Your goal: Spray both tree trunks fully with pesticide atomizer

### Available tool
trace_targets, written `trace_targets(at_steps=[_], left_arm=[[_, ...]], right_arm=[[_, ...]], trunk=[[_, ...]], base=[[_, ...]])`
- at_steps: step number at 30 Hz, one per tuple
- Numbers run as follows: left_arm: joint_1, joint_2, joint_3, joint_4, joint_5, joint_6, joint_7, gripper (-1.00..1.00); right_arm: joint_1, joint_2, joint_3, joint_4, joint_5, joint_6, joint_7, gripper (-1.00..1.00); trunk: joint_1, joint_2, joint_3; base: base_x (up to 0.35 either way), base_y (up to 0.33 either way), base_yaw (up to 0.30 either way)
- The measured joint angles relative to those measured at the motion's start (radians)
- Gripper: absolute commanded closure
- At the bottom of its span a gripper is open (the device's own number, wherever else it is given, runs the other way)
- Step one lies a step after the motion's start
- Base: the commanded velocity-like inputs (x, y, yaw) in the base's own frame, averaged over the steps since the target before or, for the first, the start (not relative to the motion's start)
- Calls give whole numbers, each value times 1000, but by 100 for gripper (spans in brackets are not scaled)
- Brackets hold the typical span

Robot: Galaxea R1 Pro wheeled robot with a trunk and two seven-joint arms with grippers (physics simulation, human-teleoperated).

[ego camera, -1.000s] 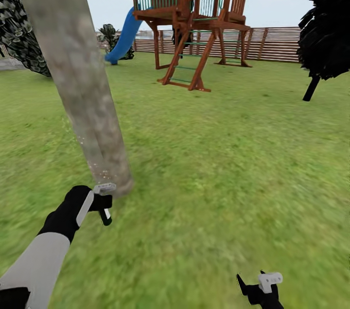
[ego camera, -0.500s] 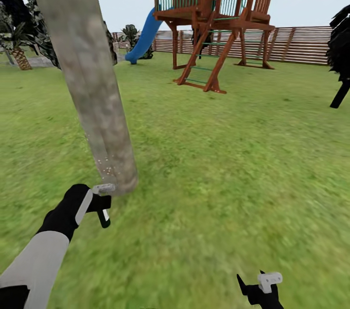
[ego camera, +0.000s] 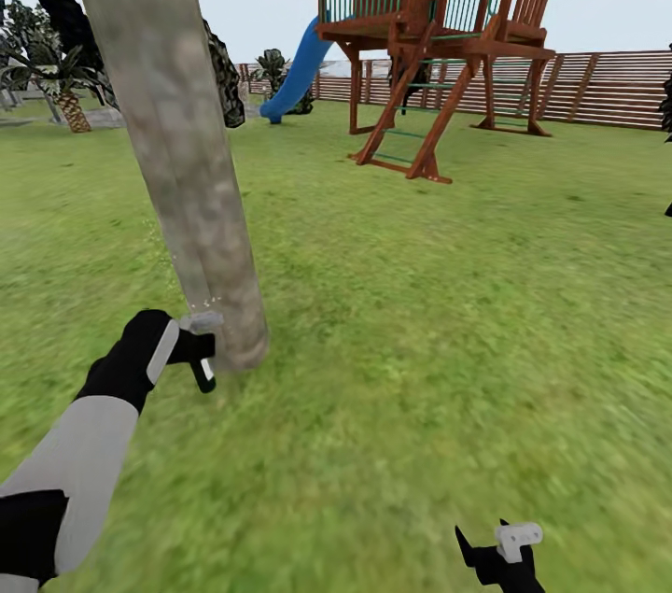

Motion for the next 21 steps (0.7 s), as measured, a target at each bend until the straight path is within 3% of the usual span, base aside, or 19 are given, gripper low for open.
trace_targets(at_steps=[5, 12, 18, 21], left_arm=[[-9, 39, 4, 0, 1, 6, -1, 100], [-38, 28, 3, -6, 7, 8, -2, 100], [-103, 27, 5, 1, 9, 10, -2, 100], [-137, 44, 5, 19, 2, 12, -1, 100]], right_arm=[[0, 0, 0, 0, 1, 0, 0, -100], [0, 0, 0, 0, 1, 0, 0, -100], [0, 0, 0, 0, 2, 0, 0, -100], [0, 0, 0, 0, 1, 0, 0, -100]], trunk=[[0, 0, 0], [0, 0, 0], [0, 0, 0], [0, 0, 0]], base=[[0, 0, 0], [-252, 0, 0], [-10, 0, 134], [0, 0, 36]])
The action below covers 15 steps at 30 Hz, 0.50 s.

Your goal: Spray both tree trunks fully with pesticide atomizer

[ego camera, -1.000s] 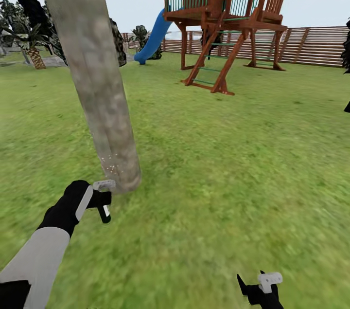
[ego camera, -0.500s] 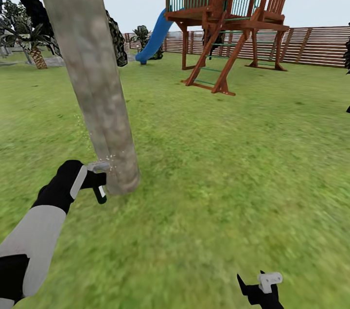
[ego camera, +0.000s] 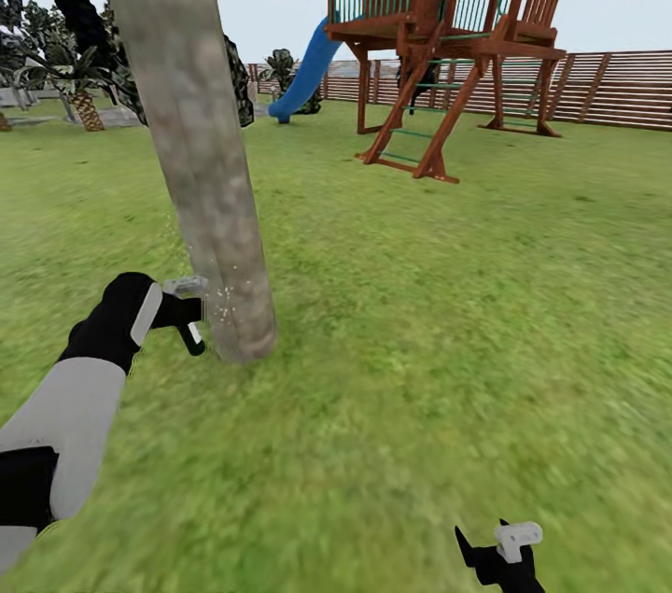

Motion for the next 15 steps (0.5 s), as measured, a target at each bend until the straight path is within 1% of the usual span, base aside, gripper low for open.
trace_targets(at_steps=[2, 4, 6, 8, 9, 10, 12, 14, 15], left_arm=[[-8, 15, 0, 6, 1, 0, 0, 100], [-8, 5, -2, 7, 10, 0, 0, 100], [-9, -33, -6, 7, 18, 0, 0, 100], [-10, -71, -8, 7, 15, 0, 0, 100], [-10, -77, -9, 7, 10, 0, 0, 100], [-10, -76, -9, 8, 2, 0, 0, 100], [-11, -61, -3, 17, -5, 0, 0, 100], [-12, -5, -1, 41, -17, 0, 0, 100], [-12, 11, 0, 48, -12, 0, 1, 100]], right_arm=[[0, 0, 0, 0, 0, 0, 0, -100], [0, 0, 0, 0, 0, 0, 0, -100], [0, 0, 0, 0, 0, 0, 0, -100], [0, 0, 0, 0, 1, 0, 0, -100], [0, 0, 0, 0, 1, 0, 0, -100], [0, 0, 0, 0, 1, 0, 0, -100], [0, 0, 0, 0, 1, 0, 0, -100], [0, 0, 0, 0, 1, 0, 0, -100], [0, 0, 0, 0, 1, 0, 0, -100]], trunk=[[0, 0, 0], [0, 0, 0], [0, 0, 0], [0, 0, 0], [0, 0, 0], [0, 0, 0], [0, 0, 0], [0, 0, 0], [0, 0, 0]], base=[[0, 0, 4], [0, 0, 1], [0, 0, 0], [0, 0, 0], [0, 0, 0], [0, 0, 0], [0, 0, 0], [0, 0, 0], [0, 0, 0]])
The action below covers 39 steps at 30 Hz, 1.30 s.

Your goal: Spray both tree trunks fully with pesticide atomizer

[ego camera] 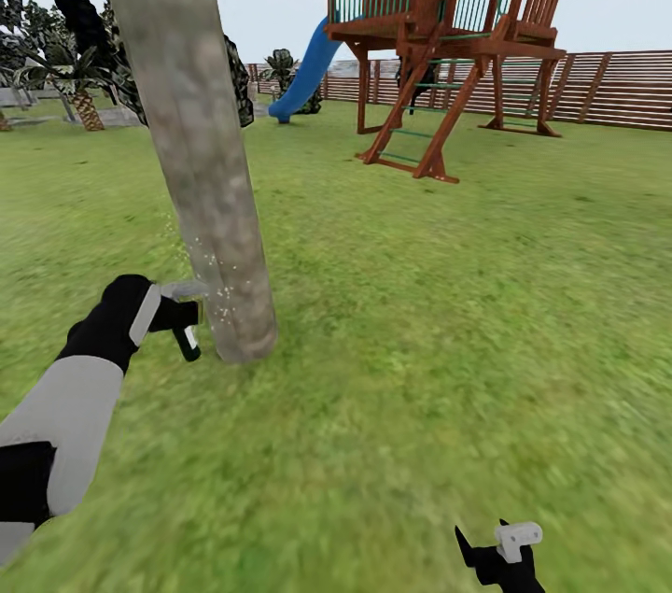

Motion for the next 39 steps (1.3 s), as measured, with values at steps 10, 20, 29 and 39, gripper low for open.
trace_targets(at_steps=[10, 20, 29, 39], left_arm=[[-66, -77, -5, 15, 21, 0, -1, 100], [-85, -36, -3, 14, 26, 0, -1, 100], [-114, -68, -6, 14, 20, 3, -1, 100], [-107, -58, -10, 5, 14, 1, -1, 100]], right_arm=[[0, -2, -1, 0, 0, 0, 0, -100], [0, -2, -1, 0, 0, 0, 0, -100], [0, -2, 0, 0, 0, 0, 0, -100], [0, -2, -1, 0, -1, 0, 0, -100]], trunk=[[0, 0, 0], [0, 0, 0], [0, 0, 0], [0, 0, 0]], base=[[0, 0, 0], [0, 0, 0], [0, 0, 0], [0, -189, 0]])
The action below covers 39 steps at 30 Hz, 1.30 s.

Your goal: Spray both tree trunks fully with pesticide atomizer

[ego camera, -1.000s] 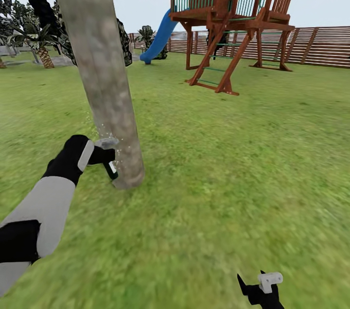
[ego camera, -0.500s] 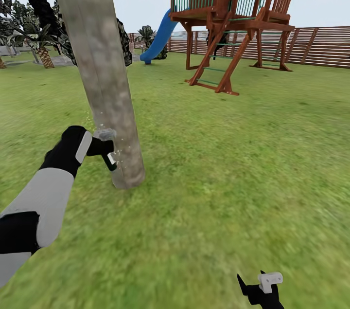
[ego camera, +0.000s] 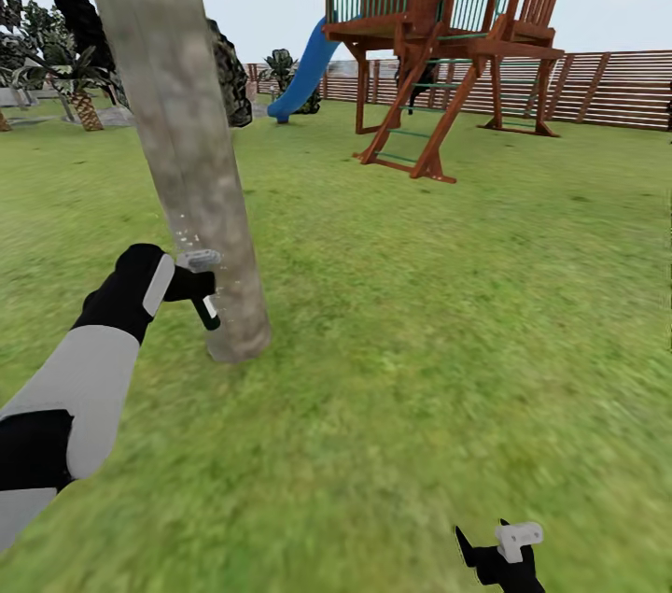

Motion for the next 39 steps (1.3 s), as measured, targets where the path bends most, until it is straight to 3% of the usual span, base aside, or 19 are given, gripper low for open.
trace_targets(at_steps=[12, 21, 23, 25, 27, 35, 39], left_arm=[[0, 1, 0, 8, -3, 0, 0, 100], [3, 6, -1, 10, -6, -1, 1, 100], [31, 6, -2, 10, -20, -1, 2, 100], [98, 6, -2, 8, -61, -3, 1, 100], [139, 6, -2, 6, -68, -3, 0, 100], [233, 10, 9, -2, -70, -22, 0, 100], [303, 13, 11, -3, -72, -115, 3, 100]], right_arm=[[0, 0, 1, 0, 0, 0, 0, -100], [0, 0, 1, 0, 0, 0, 0, -100], [0, 0, 1, 0, 0, 0, 0, -100], [0, 0, 1, 0, 0, 0, 0, -100], [0, 0, 1, 0, 0, 0, 0, -100], [0, 0, 0, 0, 0, 0, 0, -100], [0, 0, 0, 0, 0, 0, 0, -100]], trunk=[[0, 0, 0], [0, 0, 0], [0, 0, 0], [0, 0, 0], [0, 0, 0], [0, 0, 0], [0, 0, 0]], base=[[0, -271, 46], [32, -271, 259], [78, -271, 279], [51, -271, 279], [11, -271, 279], [35, -270, 238], [134, -267, 49]])
